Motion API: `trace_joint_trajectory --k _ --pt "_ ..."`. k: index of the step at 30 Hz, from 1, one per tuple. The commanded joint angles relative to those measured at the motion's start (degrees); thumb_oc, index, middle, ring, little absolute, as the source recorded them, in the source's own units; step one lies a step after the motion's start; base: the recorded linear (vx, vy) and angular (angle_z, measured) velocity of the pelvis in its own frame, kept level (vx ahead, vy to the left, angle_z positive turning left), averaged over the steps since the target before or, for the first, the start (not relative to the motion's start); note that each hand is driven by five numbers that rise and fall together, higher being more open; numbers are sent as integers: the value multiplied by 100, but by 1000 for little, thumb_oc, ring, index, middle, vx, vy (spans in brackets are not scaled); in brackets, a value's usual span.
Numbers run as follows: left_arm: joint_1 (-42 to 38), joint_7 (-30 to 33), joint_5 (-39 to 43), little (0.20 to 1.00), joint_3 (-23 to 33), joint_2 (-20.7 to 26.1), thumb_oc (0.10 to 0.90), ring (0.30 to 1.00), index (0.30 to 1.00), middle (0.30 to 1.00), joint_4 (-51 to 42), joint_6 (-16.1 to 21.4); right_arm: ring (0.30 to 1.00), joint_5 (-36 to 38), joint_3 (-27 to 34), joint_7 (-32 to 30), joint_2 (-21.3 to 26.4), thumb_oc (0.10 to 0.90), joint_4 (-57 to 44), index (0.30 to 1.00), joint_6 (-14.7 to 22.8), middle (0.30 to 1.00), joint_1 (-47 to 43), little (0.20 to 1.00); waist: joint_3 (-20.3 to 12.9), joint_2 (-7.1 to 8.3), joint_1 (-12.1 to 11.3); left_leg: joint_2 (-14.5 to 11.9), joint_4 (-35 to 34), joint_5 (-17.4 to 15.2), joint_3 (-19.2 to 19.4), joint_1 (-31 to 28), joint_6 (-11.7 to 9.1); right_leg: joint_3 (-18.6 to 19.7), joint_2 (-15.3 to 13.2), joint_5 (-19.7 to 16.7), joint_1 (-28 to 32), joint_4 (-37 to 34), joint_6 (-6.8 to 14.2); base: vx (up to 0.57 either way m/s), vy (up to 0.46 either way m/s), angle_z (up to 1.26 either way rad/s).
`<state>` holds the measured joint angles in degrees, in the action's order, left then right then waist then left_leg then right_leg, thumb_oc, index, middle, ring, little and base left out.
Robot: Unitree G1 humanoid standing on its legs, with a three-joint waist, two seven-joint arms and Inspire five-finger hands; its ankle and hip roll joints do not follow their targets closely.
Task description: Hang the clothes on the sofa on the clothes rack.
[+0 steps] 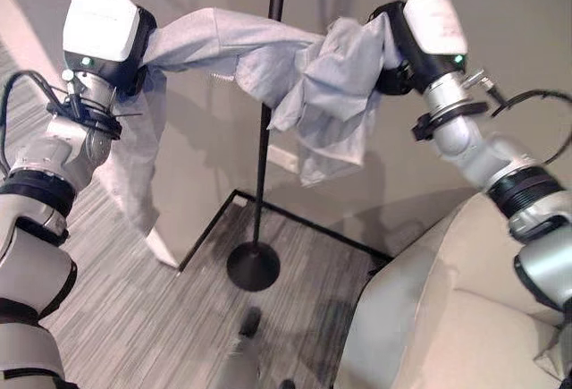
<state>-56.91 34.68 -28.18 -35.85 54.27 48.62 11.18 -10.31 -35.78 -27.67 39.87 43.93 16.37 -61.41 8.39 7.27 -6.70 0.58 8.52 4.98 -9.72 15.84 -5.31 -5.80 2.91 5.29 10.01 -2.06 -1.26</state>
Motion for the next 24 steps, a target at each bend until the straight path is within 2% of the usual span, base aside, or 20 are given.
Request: trace_joint_trajectory --k 1,2,6,7,8,9,10,13,15,16,17,18,19,20,21,24 --pt "1319 45 39 300 1257 713 400 300 300 300 658 -959 300 210 968 -83 1124 400 617 300 -925 300 1030 300 -653 108 -271 49 -582 -73 93 -360 229 -237 -148 310 -250 17 396 29 70 -42" --pt "1398 41 25 300 1313 718 400 300 300 300 610 -971 300 198 975 -82 1122 400 582 300 -936 300 1066 300 -673 104 -266 48 -592 -70 97 -368 230 -233 -150 312 -250 19 396 31 91 -38" --pt "2468 132 339 300 2140 -143 400 300 300 300 203 -881 300 182 1461 -87 562 400 78 300 -882 300 1930 300 -684 116 -205 36 -782 -38 189 -468 281 -261 -183 291 -308 15 417 -12 52 -1" --pt "2785 228 590 300 2428 -578 400 300 300 300 -85 -854 300 241 1675 -139 333 400 -97 300 -861 300 2161 300 -654 106 -200 32 -841 -51 216 -528 297 -247 -204 303 -310 11 414 -34 55 -5" --pt "2939 216 662 300 2537 -721 400 300 300 300 -210 -824 300 267 1729 -103 295 400 -220 300 -853 300 2261 300 -679 78 -179 25 -881 -14 225 -520 302 -240 -199 273 -336 -4 420 -47 60 -9" --pt "3238 235 836 300 2746 -1052 400 300 300 300 -409 -773 300 309 1837 -102 146 400 -387 300 -829 300 2436 300 -685 58 -160 19 -921 -9 243 -546 307 -234 -205 259 -345 -19 422 -51 76 -6" --pt "3642 247 1103 300 2955 -1613 400 300 300 300 -835 -614 300 378 1990 -61 -99 400 -675 300 -769 300 2703 300 -678 13 -127 15 -979 -1 265 -590 312 -213 -221 243 -352 -53 421 -40 78 -5" --pt "4223 163 1921 300 3320 -2403 400 300 300 300 -1469 -318 300 569 2110 93 -551 400 -1177 300 -681 300 3151 300 -704 -92 -82 -4 -1068 31 327 -662 319 -171 -238 213 -334 -111 419 -44 62 -9" --pt "4711 -85 3165 300 3468 -3146 400 300 300 300 -2132 128 300 852 2074 306 -1062 400 -1651 300 -546 300 3600 300 -731 -199 -49 -24 -1122 74 350 -724 317 -155 -255 175 -302 -160 413 -69 45 -12" --pt "5076 -900 5492 300 3317 -3926 400 300 300 300 -2902 718 300 1672 1668 981 -1753 400 -2257 300 -364 300 4119 300 -729 -316 -24 -52 -1151 143 366 -760 286 -145 -252 169 -271 -203 392 -96 18 -16" --pt "5286 -1487 6719 300 3051 -4306 400 300 300 300 -3108 742 538 3080 1221 1704 -2328 558 -2472 538 -205 538 4441 538 -751 -382 -41 -60 -1155 209 359 -761 245 -188 -240 171 -226 -232 376 -128 6 -9" --pt "5339 -1635 7032 300 2948 -4440 400 300 300 300 -3060 724 900 3766 988 2014 -2597 800 -2394 900 -189 900 4535 900 -758 -407 -55 -64 -1165 244 348 -771 223 -207 -234 176 -202 -231 371 -77 -6 1" --pt "5357 -1646 7114 552 2915 -4498 568 552 552 552 -3007 703 900 4038 887 2117 -2675 800 -2385 900 -206 900 4571 900 -761 -420 -64 -63 -1164 253 337 -771 216 -222 -233 180 -192 -233 368 -44 -1 8" --pt "5377 -1681 7232 625 2865 -4568 616 625 625 625 -2943 699 900 4276 787 2238 -2740 800 -2390 900 -228 900 4607 900 -768 -433 -75 -60 -1165 263 338 -778 210 -234 -230 182 -186 -230 368 -28 3 17" --pt "5390 -1745 7313 900 2848 -4606 800 900 900 900 -2872 684 900 4365 719 2305 -2740 800 -2435 900 -226 900 4615 900 -772 -446 -79 -61 -1166 270 336 -780 206 -246 -228 191 -180 -222 366 -30 4 25" --pt "5485 -1895 7461 900 2811 -4648 800 900 900 900 -2702 635 900 4383 632 2431 -2650 800 -2481 900 -262 900 4663 900 -791 -475 -81 -65 -1175 296 314 -784 194 -288 -227 206 -162 -217 355 -20 1 8"
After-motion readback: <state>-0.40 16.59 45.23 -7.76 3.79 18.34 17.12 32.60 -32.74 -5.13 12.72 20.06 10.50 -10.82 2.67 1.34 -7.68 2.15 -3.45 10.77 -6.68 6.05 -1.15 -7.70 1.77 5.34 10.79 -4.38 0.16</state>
